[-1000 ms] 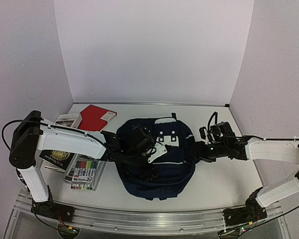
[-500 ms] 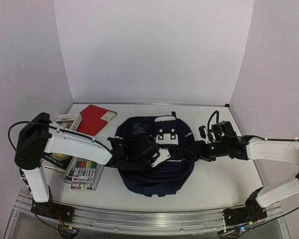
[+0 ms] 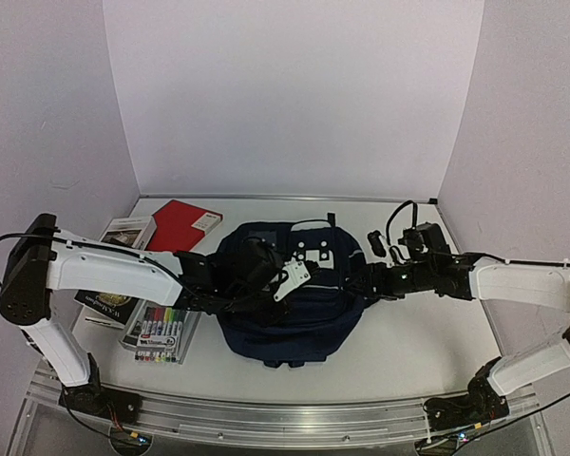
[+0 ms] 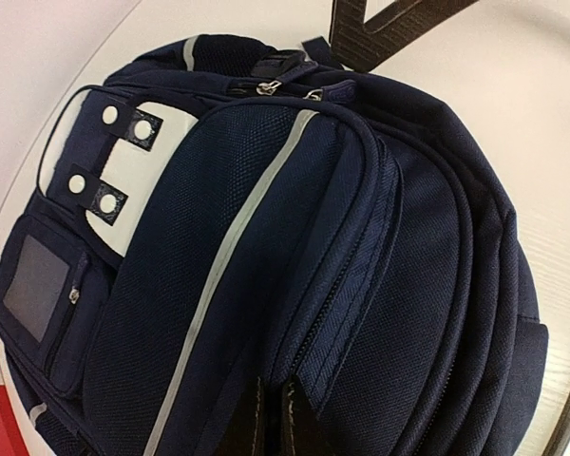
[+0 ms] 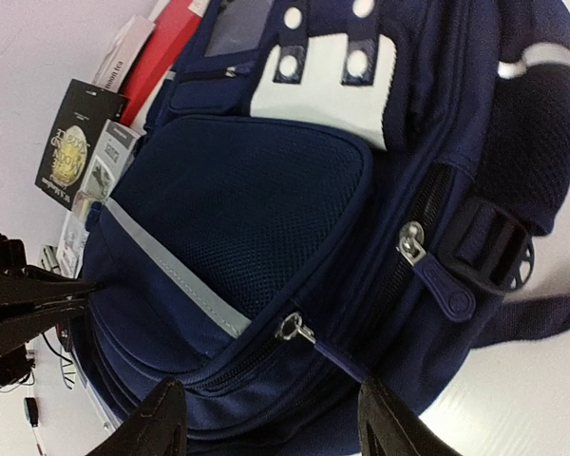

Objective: Pack the student bag
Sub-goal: Unzip the student bag at the center of the board.

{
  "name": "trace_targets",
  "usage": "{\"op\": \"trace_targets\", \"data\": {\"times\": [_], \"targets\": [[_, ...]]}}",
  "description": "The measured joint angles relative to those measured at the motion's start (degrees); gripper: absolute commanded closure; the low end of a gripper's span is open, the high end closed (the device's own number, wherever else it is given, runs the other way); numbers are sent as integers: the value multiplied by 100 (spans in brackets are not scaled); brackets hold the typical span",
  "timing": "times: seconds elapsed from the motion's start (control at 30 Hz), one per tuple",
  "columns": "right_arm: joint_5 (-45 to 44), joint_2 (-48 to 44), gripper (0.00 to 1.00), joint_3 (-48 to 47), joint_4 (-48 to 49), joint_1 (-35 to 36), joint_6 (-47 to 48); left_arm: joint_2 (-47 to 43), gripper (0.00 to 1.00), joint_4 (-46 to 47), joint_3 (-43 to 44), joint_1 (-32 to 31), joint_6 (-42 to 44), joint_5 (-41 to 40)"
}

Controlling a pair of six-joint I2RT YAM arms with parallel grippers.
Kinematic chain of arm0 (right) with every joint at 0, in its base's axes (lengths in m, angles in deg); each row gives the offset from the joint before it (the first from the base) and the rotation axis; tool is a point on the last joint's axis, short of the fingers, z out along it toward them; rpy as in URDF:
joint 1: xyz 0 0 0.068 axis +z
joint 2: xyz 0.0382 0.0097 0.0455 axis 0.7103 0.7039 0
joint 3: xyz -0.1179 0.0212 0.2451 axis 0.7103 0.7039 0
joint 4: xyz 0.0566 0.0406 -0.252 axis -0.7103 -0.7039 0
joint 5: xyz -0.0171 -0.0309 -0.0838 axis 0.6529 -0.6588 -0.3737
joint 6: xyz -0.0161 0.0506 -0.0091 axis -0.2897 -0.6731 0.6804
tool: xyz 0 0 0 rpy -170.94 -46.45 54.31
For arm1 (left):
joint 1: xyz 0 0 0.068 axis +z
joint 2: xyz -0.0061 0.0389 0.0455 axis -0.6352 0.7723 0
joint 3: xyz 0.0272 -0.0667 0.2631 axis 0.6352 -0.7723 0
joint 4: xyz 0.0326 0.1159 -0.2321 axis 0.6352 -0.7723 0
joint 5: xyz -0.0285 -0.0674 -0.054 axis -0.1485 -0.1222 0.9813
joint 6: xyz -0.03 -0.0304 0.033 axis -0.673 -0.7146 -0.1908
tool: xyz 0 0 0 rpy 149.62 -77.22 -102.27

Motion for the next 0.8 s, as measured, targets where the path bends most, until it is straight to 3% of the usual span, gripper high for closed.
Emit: {"op": "trace_targets", "data": {"times": [0.3,0.8], "targets": [[361,366,47,-616,223,0,521,-530,100,-290,-36,212,-137,62],[568,930,56,-637,260,0,973,-651,100,-422,-83,307,-194,171]]}}
